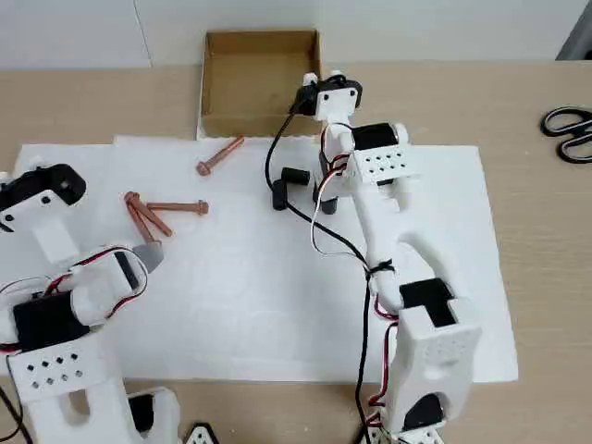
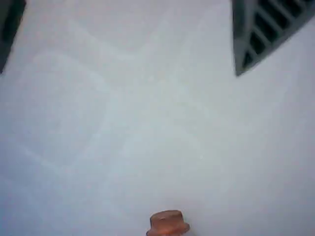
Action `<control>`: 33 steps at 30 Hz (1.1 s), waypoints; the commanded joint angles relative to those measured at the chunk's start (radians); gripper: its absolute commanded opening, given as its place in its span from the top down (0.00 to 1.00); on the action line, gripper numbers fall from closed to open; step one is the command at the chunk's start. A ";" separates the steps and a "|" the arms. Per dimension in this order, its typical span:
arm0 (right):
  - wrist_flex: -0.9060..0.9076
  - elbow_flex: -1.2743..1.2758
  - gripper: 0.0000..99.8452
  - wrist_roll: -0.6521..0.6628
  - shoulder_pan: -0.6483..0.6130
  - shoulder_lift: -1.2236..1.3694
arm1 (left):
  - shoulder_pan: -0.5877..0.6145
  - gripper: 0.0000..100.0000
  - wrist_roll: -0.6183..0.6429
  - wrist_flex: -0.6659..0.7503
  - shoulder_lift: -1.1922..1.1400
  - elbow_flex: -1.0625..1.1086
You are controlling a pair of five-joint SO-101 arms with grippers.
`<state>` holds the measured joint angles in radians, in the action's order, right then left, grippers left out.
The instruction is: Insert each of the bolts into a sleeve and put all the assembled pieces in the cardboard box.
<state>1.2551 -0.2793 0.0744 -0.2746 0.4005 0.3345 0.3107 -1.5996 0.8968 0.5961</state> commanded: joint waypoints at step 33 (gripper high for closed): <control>0.268 0.002 0.93 -0.014 -0.067 -0.189 | 0.000 0.72 -0.006 0.017 0.008 -0.004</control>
<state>1.5374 -0.2700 0.0713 -0.3314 0.2394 0.3345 0.3107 -1.5996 0.8968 0.5961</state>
